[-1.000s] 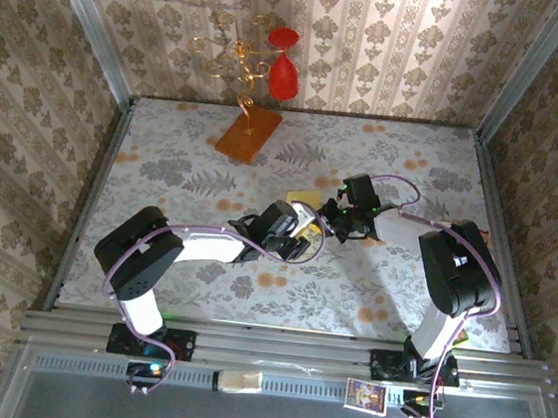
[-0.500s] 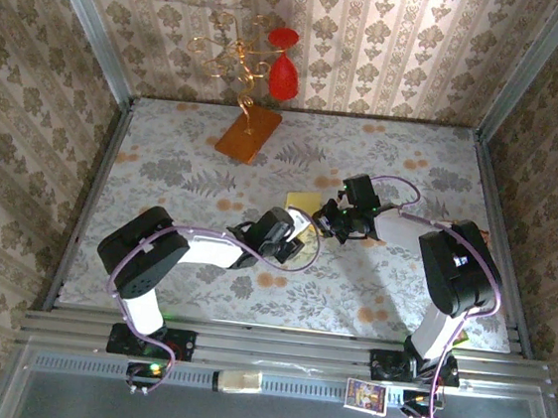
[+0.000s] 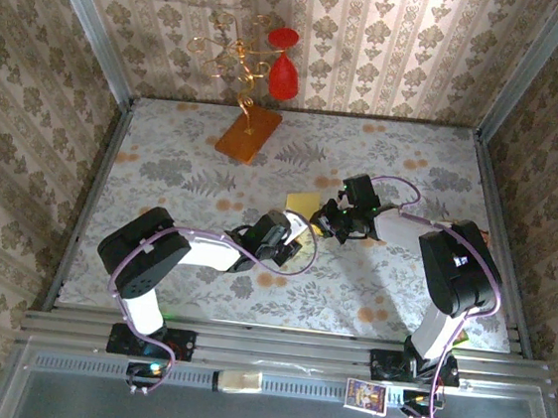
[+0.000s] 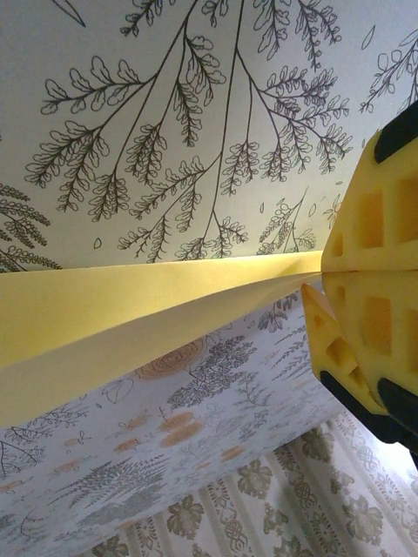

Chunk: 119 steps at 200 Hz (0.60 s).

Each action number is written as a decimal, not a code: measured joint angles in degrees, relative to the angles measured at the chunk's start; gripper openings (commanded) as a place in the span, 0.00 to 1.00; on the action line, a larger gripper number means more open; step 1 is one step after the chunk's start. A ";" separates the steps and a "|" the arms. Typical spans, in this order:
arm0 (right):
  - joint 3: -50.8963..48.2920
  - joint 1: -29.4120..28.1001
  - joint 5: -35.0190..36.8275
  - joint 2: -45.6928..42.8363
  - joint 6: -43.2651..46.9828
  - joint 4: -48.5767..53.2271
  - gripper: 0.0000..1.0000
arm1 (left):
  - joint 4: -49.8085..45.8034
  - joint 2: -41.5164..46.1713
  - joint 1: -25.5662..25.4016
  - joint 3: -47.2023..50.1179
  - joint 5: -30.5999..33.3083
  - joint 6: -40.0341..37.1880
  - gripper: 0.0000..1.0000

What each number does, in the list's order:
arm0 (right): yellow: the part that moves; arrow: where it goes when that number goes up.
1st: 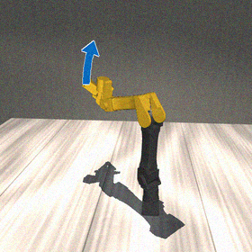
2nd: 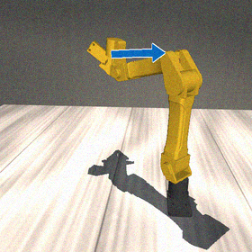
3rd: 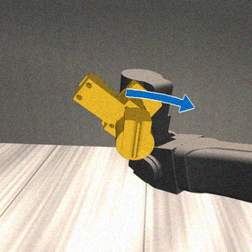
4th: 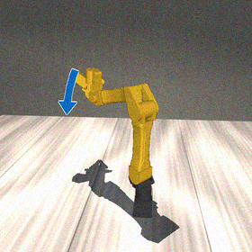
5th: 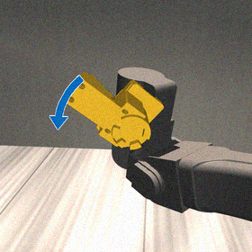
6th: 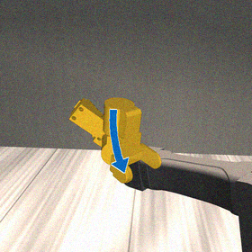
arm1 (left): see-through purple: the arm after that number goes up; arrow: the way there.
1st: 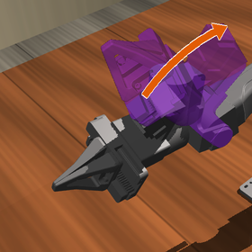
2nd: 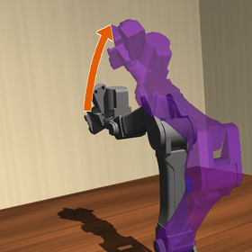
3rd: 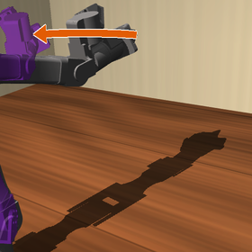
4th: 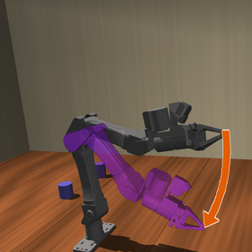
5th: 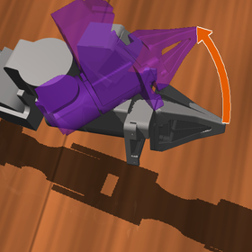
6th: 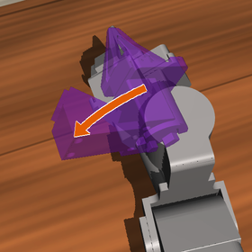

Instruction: Fold a paper plane with a square sheet of paper (pick it up from the middle)

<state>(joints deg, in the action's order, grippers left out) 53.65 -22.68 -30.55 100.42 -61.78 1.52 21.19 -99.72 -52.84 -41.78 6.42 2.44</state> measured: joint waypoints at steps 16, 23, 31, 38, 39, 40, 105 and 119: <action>0.00 0.00 -0.17 0.00 0.00 0.00 0.09 | 0.11 -0.35 0.00 -0.07 -0.15 -0.17 0.37; 0.00 0.00 -0.26 0.00 0.00 0.00 0.09 | 0.11 -0.59 0.00 -0.22 -0.15 -0.17 0.37; 0.00 0.00 -0.35 0.00 0.00 0.00 0.09 | 0.11 -0.87 0.00 -0.48 -0.15 -0.17 0.36; 0.00 0.00 -0.37 0.00 0.00 0.00 0.09 | 0.11 -1.07 0.00 -0.63 -0.13 -0.17 0.36; 0.00 0.00 -0.37 0.00 0.00 0.00 0.09 | 0.11 -1.09 0.00 -0.66 -0.13 -0.17 0.36; 0.00 0.00 -0.35 0.00 0.00 0.00 0.09 | 0.11 -1.09 0.00 -0.68 -0.13 -0.17 0.35; 0.15 0.00 -0.37 0.00 0.00 0.04 0.12 | 0.20 -1.70 0.00 -1.42 0.28 -0.37 0.31; 0.42 0.00 -0.48 0.00 -0.07 0.07 0.17 | 0.26 -1.70 0.00 -1.51 0.33 -0.52 0.30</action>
<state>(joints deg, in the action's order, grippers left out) 54.06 -22.68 -31.03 100.42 -61.84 1.58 21.45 -101.43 -52.84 -43.29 6.74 1.91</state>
